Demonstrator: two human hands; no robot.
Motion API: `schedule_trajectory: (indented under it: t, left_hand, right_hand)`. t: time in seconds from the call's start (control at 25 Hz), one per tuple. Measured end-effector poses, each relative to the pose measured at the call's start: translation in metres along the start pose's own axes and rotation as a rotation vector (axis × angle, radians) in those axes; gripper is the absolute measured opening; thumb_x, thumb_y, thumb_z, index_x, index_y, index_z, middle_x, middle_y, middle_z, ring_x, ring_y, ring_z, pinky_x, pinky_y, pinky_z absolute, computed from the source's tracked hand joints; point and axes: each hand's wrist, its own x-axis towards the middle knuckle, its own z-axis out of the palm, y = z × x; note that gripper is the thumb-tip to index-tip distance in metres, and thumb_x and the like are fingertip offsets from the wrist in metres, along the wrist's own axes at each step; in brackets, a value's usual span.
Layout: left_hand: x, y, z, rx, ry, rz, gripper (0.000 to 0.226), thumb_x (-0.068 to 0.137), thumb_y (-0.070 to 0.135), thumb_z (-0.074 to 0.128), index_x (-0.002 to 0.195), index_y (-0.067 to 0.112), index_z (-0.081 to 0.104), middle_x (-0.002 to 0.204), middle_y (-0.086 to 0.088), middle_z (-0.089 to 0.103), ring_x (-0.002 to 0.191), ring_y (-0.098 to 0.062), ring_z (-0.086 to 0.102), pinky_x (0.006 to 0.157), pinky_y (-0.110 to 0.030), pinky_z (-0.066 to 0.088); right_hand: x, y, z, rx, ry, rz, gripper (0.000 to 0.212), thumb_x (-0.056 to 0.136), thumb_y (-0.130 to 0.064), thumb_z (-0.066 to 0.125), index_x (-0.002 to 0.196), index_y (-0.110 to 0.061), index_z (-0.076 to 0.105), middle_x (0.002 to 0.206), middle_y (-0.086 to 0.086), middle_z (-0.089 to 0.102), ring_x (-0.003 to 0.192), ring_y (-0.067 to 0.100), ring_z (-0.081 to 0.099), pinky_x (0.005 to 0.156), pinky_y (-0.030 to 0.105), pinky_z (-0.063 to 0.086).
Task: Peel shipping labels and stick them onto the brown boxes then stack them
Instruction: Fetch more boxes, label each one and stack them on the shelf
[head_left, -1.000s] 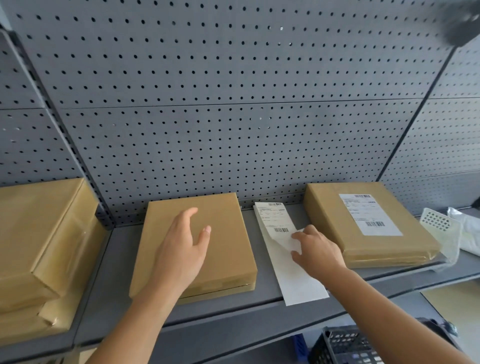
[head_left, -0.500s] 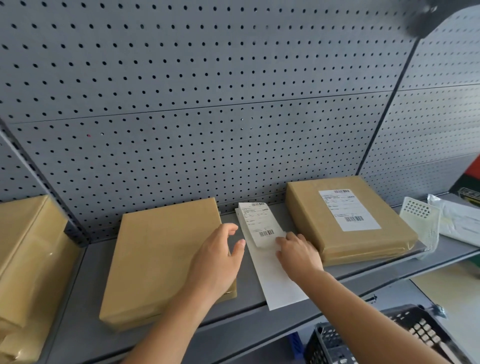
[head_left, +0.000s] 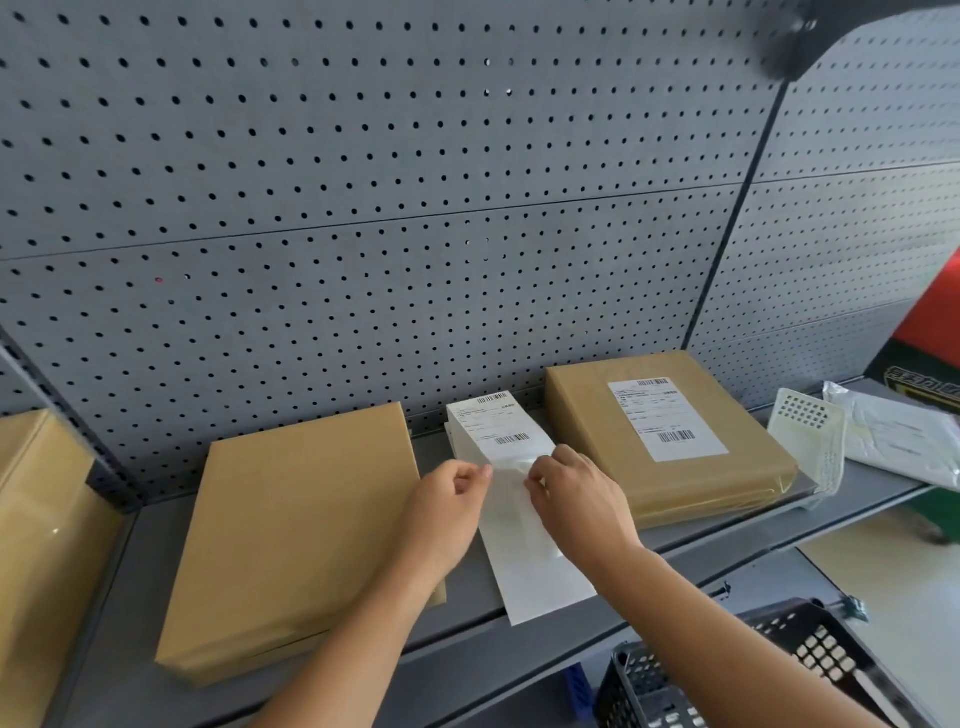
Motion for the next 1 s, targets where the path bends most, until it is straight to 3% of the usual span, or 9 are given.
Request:
schedule_trajectory:
  t: [0.08,0.16,0.32,0.48,0.6,0.76,1.0]
  left_hand:
    - [0.004,0.002,0.004,-0.176,-0.022,-0.051,0.036,0.097,0.05,0.059,0.1,0.017,0.074,0.096,-0.002,0.077,0.095,-0.022,0.073,0.093,-0.043,0.058]
    - [0.006,0.005,0.008,-0.268,-0.033,-0.059,0.028,0.097,0.041,0.065,0.094,0.016,0.075,0.092,-0.009,0.078,0.093,-0.029,0.074,0.092,-0.045,0.06]
    - [0.004,0.008,0.01,-0.351,-0.011,-0.036,0.009,0.099,0.018,0.065,0.099,0.016,0.074,0.1,-0.002,0.079,0.094,-0.024,0.075,0.086,-0.038,0.063]
    - [0.0,0.009,0.008,-0.334,0.013,0.01,0.01,0.097,0.021,0.066,0.095,0.016,0.075,0.093,-0.001,0.081,0.09,-0.025,0.076,0.086,-0.051,0.06]
    - [-0.007,0.011,0.006,-0.349,-0.014,0.059,0.009,0.096,0.02,0.069,0.097,0.015,0.076,0.091,0.001,0.081,0.089,-0.024,0.076,0.089,-0.053,0.058]
    - [-0.016,0.014,0.001,-0.353,-0.086,0.11,0.014,0.099,0.019,0.066,0.096,0.02,0.079,0.095,0.0,0.081,0.096,-0.029,0.073,0.091,-0.055,0.056]
    - [-0.019,0.01,-0.008,-0.324,-0.078,0.167,0.017,0.1,0.02,0.064,0.098,0.02,0.082,0.098,0.003,0.081,0.098,-0.026,0.074,0.091,-0.054,0.058]
  right_hand:
    - [-0.006,-0.007,-0.01,-0.01,0.055,-0.047,0.017,0.095,-0.031,0.06,0.085,-0.019,0.068,0.087,-0.004,0.059,0.08,0.019,0.061,0.051,0.034,0.051]
    - [-0.012,-0.012,-0.018,-0.011,0.076,-0.067,0.016,0.092,-0.03,0.064,0.081,-0.019,0.067,0.083,-0.005,0.058,0.076,0.019,0.061,0.046,0.032,0.048]
    - [-0.025,-0.02,-0.034,0.044,0.016,-0.085,0.018,0.094,-0.039,0.061,0.09,-0.023,0.069,0.089,-0.009,0.059,0.079,0.012,0.062,0.053,0.027,0.047]
    - [-0.023,-0.016,-0.055,0.14,0.088,-0.072,0.015,0.091,-0.041,0.062,0.091,-0.027,0.069,0.089,-0.012,0.059,0.075,0.009,0.058,0.055,0.024,0.045]
    - [-0.011,-0.009,-0.062,0.159,0.124,-0.135,0.015,0.092,-0.034,0.063,0.105,-0.026,0.068,0.103,-0.009,0.062,0.094,0.016,0.058,0.07,0.03,0.053]
    - [-0.004,-0.009,-0.064,0.117,0.057,-0.253,0.023,0.094,-0.036,0.063,0.114,-0.028,0.069,0.114,-0.011,0.065,0.107,0.018,0.057,0.088,0.032,0.047]
    - [-0.004,-0.015,-0.068,0.092,0.072,-0.305,0.017,0.096,-0.037,0.062,0.104,-0.029,0.074,0.099,-0.014,0.073,0.092,0.015,0.065,0.073,0.025,0.043]
